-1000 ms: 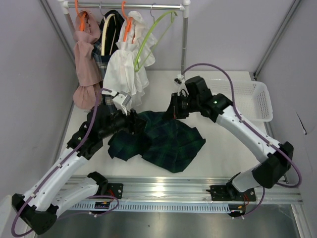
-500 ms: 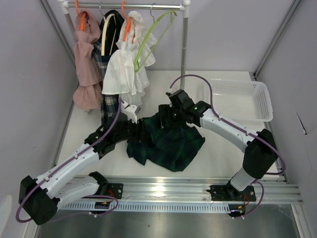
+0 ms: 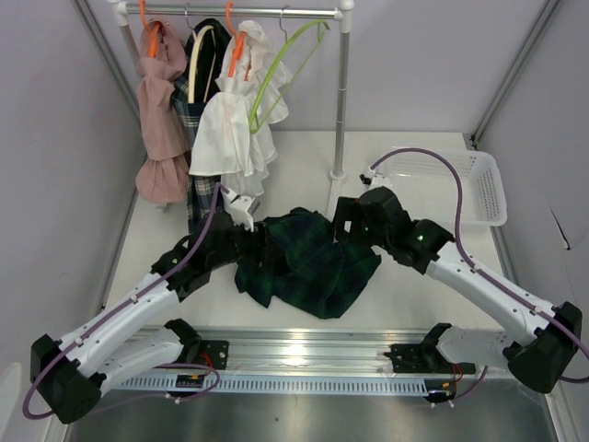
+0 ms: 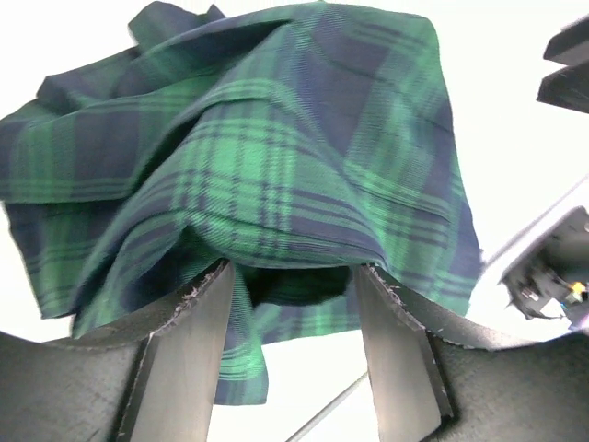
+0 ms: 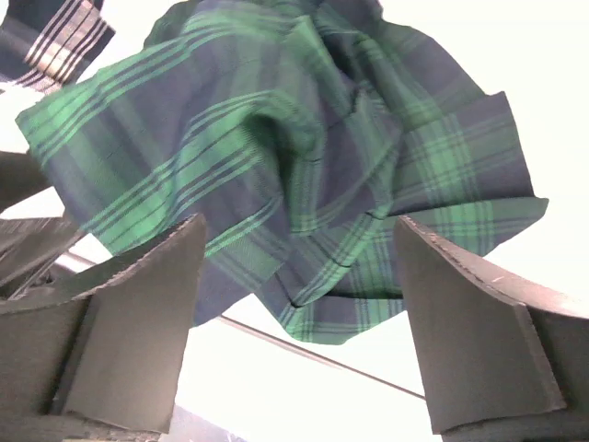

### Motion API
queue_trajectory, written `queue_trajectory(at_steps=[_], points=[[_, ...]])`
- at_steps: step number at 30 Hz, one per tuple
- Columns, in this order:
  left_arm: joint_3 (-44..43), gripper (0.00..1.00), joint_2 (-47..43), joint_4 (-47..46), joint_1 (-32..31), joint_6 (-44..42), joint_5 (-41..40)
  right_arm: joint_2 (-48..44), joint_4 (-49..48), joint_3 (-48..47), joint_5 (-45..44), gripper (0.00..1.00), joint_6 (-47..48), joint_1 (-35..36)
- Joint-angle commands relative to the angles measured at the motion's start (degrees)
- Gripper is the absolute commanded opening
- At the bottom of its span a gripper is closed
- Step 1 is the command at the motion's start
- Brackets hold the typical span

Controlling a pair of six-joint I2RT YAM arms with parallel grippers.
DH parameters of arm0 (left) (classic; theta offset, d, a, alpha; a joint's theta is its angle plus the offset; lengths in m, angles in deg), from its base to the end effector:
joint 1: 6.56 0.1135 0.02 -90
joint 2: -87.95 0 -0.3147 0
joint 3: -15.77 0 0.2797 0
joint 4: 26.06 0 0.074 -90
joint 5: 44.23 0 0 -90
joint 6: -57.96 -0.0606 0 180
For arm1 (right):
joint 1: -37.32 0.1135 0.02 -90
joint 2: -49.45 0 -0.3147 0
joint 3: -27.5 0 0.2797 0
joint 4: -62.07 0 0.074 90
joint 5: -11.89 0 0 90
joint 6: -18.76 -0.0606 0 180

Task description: Place the skirt on the hanger

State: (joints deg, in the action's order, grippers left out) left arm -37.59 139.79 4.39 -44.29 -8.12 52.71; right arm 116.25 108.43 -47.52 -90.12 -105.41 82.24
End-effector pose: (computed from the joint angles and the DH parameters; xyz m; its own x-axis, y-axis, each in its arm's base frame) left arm 0.1716 -0.1420 0.3035 -0.6299 -0.0215 -0.7763 0.4766 0.7785 -0.4083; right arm 0.2055 0.1871 0.3604 -0.6846 0.0931 -0.7229 -0.2299 0.9136 0.3354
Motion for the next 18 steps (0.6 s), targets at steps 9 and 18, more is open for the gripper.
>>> queue_trajectory(at_steps=[9, 18], points=[[1.5, 0.64, -9.5, 2.0, -7.8, 4.2, 4.1, 2.7, -5.2, 1.5, 3.1, 0.75, -1.9, 0.5], [5.5, 0.67, -7.3, -0.3, -18.8, 8.2, -5.9, 8.4, -9.5, 0.9, 7.8, 0.69, -2.8, 2.7]])
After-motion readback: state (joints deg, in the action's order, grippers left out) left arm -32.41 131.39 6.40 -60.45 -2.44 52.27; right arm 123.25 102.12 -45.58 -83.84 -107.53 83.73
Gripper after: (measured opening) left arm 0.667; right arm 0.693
